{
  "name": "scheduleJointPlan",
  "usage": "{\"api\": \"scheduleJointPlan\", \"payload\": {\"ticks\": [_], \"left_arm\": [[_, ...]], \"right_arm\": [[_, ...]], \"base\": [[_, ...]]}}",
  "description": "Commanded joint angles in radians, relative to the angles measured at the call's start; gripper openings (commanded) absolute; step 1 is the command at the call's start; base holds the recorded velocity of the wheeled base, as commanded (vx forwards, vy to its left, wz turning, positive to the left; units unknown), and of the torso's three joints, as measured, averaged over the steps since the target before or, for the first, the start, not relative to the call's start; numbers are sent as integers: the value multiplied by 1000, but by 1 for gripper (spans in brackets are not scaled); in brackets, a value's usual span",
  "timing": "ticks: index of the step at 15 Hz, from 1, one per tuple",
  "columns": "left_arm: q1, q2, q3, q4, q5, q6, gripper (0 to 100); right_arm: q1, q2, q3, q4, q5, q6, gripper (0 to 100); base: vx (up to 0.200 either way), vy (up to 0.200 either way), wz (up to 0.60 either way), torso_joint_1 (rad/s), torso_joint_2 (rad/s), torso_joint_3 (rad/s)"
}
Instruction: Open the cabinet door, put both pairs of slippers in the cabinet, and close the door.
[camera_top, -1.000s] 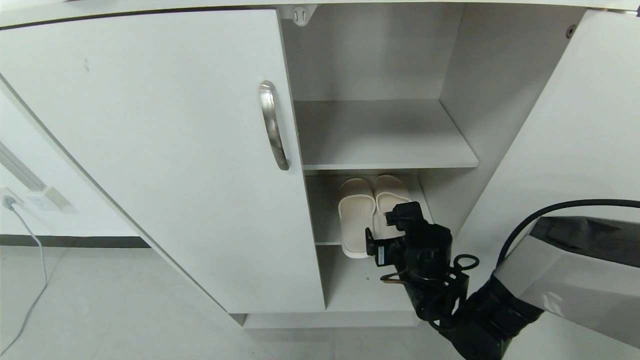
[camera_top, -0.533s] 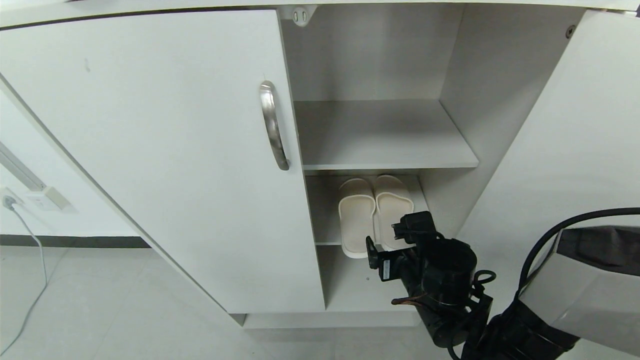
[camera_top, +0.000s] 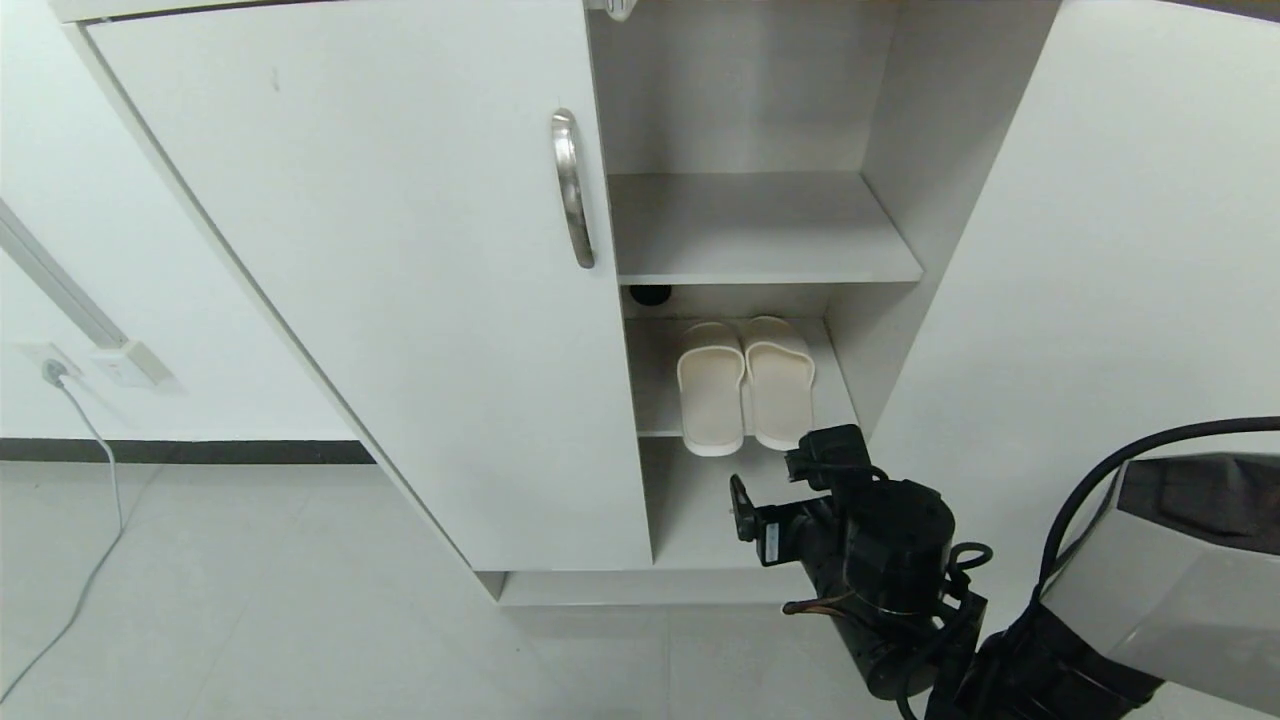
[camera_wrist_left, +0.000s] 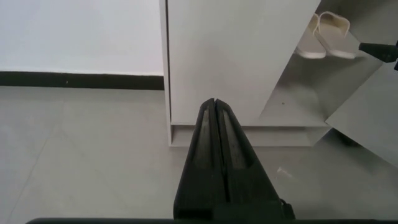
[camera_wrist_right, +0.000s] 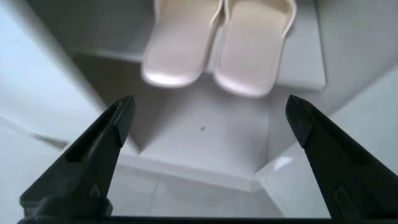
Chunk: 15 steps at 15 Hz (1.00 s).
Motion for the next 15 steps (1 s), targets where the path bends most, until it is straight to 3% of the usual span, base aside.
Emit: {"api": "scheduleJointPlan", "payload": {"ticks": [1, 4, 15], "left_arm": [[0, 1, 0, 0, -1, 0, 0], [0, 1, 0, 0, 14, -17, 0], [0, 1, 0, 0, 14, -15, 0]], "right_arm": [[0, 3, 1, -1, 1, 0, 100], [0, 3, 4, -4, -1, 0, 100], [-2, 6, 8, -1, 1, 0, 100]], "base": [[0, 0, 0, 0, 0, 0], [0, 0, 0, 0, 0, 0], [0, 0, 0, 0, 0, 25]]}}
